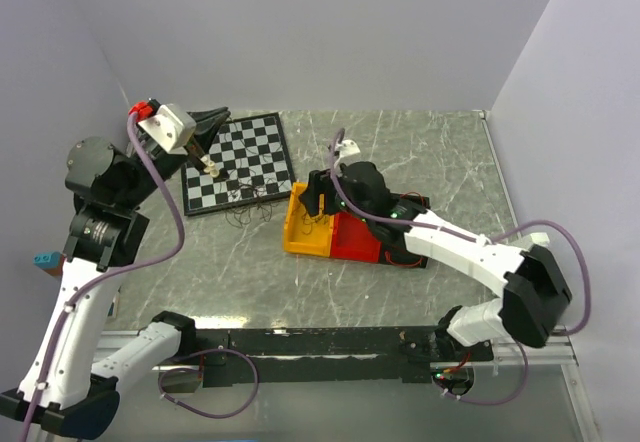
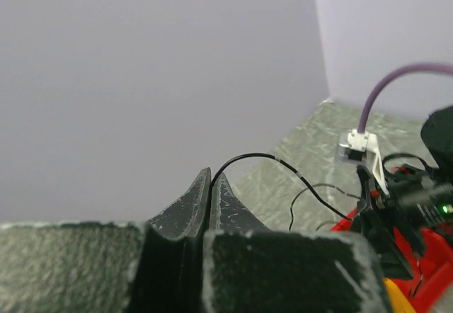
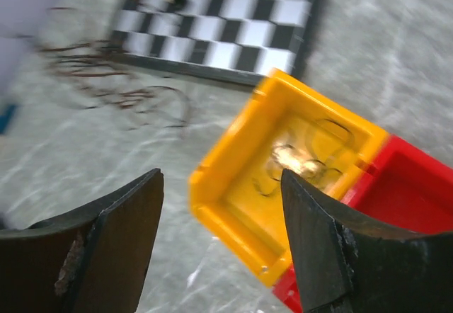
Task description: Untangle the cables
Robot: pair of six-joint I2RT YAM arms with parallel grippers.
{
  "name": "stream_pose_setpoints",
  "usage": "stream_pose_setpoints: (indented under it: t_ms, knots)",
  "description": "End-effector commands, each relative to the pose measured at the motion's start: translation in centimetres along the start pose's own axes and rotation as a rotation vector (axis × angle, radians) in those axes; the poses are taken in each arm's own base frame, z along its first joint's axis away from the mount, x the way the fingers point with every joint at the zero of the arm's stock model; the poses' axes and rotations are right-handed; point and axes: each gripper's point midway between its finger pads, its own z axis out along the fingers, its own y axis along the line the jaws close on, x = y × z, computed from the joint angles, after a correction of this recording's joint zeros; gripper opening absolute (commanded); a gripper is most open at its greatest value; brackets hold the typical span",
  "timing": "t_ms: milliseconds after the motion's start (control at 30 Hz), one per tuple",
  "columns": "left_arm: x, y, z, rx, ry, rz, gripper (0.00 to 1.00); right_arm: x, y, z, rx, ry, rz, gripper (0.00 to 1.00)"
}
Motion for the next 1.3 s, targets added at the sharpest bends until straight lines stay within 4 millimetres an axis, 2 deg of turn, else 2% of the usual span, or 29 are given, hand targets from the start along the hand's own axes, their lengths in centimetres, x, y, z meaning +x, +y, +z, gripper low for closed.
stream_pose_setpoints:
  t_ms: [0, 100, 200, 500, 733, 967, 1133, 1267]
  knots:
    - [-3.8, -2.3, -1.2, 0.131, -0.076, 0.021, 0.01, -3.4, 4.7, -2.4, -0.269, -0.147, -0.044, 0.75]
    - [-4.9, -3.2, -1.6, 0.183, -0.101, 0.031, 0.01, -3.5, 6.4, -3.0, -0.368, -0.152, -0.056, 0.75]
    - [-6.3, -4.0, -2.2, 0.224, -0.147, 0.064, 0.01, -3.1, 7.9, -2.7, -0.425, -0.125, -0.062, 0.75]
    - [-10.1, -5.1, -3.3, 0.290, -0.235, 0.088, 0.01, -2.1, 11.8, -3.5, -0.569, -0.109, -0.092, 0.75]
    - [-11.3, -6.6, -4.1, 0.376, -0.277, 0.090, 0.01, 0.2, 14.4, -4.8, -0.723, -0.057, -0.032, 0.75]
    - [-11.4, -6.8, -4.0, 0.390, -0.286, 0.072, 0.01, 2.4, 16.7, -6.6, -0.850, -0.027, 0.044, 0.73]
    - [-12.0, -7.0, -4.1, 0.409, -0.305, 0.058, 0.01, 2.1, 18.2, -6.1, -0.866, -0.027, 0.057, 0.73]
    - [-12.1, -7.1, -4.0, 0.417, -0.308, 0.046, 0.01, 0.9, 18.2, -4.7, -0.813, -0.057, 0.059, 0.71]
